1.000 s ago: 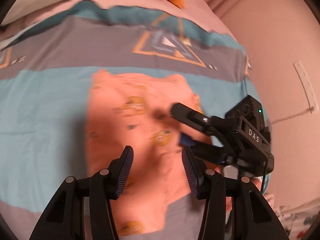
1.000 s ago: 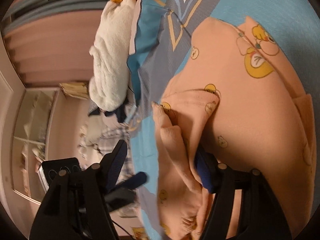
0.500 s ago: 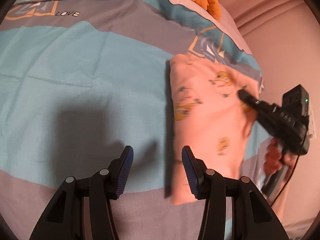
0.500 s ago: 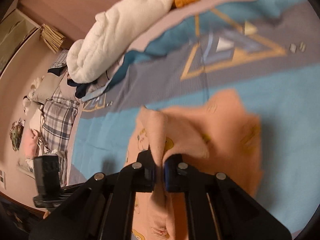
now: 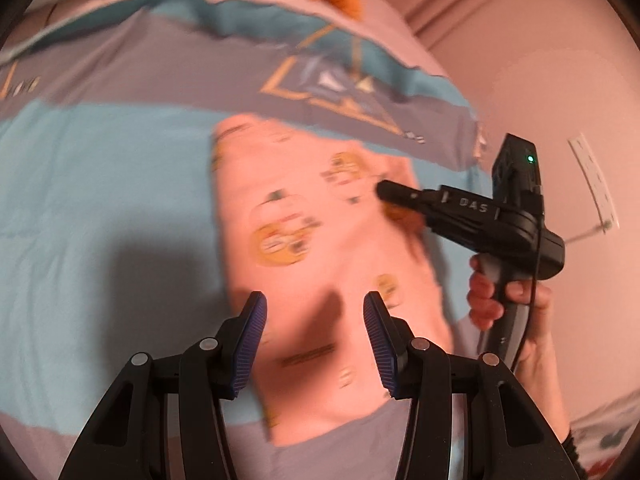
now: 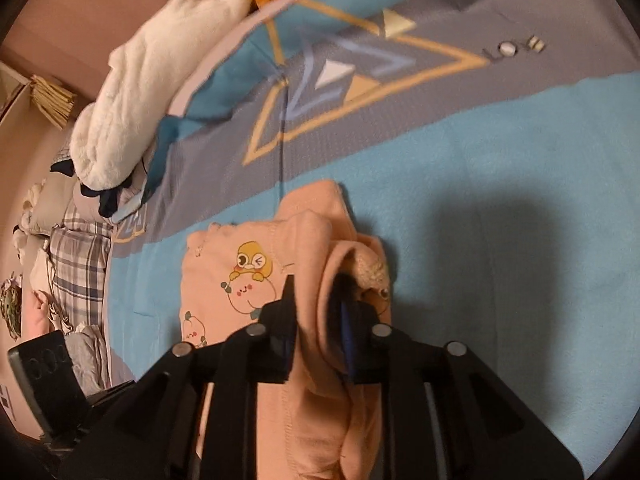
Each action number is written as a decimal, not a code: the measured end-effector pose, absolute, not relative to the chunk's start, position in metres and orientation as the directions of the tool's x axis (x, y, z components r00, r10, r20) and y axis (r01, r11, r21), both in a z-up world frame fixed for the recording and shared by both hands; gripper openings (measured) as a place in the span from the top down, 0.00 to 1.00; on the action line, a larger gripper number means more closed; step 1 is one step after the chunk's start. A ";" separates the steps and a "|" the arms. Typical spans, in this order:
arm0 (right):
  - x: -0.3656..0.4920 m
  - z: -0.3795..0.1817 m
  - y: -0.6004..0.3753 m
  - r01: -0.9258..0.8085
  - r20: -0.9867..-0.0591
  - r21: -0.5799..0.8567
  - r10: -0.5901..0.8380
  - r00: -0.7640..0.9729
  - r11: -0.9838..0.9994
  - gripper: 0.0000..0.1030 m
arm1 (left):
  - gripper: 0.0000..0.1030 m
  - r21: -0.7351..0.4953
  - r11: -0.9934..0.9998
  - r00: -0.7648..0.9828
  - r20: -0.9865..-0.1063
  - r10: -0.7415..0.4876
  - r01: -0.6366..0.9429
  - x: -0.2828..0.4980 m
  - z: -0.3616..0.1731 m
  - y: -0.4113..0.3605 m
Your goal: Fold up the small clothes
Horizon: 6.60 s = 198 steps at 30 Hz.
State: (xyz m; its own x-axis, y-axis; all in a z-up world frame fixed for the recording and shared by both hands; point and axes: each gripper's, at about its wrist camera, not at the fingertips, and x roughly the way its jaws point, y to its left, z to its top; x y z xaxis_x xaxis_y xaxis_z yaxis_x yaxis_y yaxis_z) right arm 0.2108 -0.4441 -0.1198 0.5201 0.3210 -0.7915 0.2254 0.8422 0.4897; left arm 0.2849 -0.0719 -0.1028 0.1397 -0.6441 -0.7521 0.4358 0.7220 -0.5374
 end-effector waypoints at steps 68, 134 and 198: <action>0.086 -0.101 -0.424 0.080 -0.714 0.539 0.404 0.572 0.839 0.14 | 0.32 -0.340 0.788 0.254 -0.817 -0.518 0.513 0.228 -0.117 -0.084; 0.118 -0.086 -0.371 -0.046 -0.664 0.519 0.437 0.606 0.853 0.80 | 0.78 -0.565 0.767 0.246 -0.731 -0.637 0.305 0.268 -0.101 -0.071; -0.131 0.006 -0.277 -0.268 -0.551 0.454 0.504 0.665 0.850 0.80 | 0.78 -0.437 0.800 0.477 -0.645 -0.597 0.412 0.041 -0.024 -0.023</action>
State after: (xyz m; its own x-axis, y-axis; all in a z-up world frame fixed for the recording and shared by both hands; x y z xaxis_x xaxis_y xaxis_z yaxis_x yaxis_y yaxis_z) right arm -0.1306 -0.2773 0.0059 0.6646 0.5042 -0.5515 -0.2683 0.8498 0.4537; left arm 0.0412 -0.0232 -0.0239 0.4768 -0.5974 -0.6448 0.4116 0.7999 -0.4367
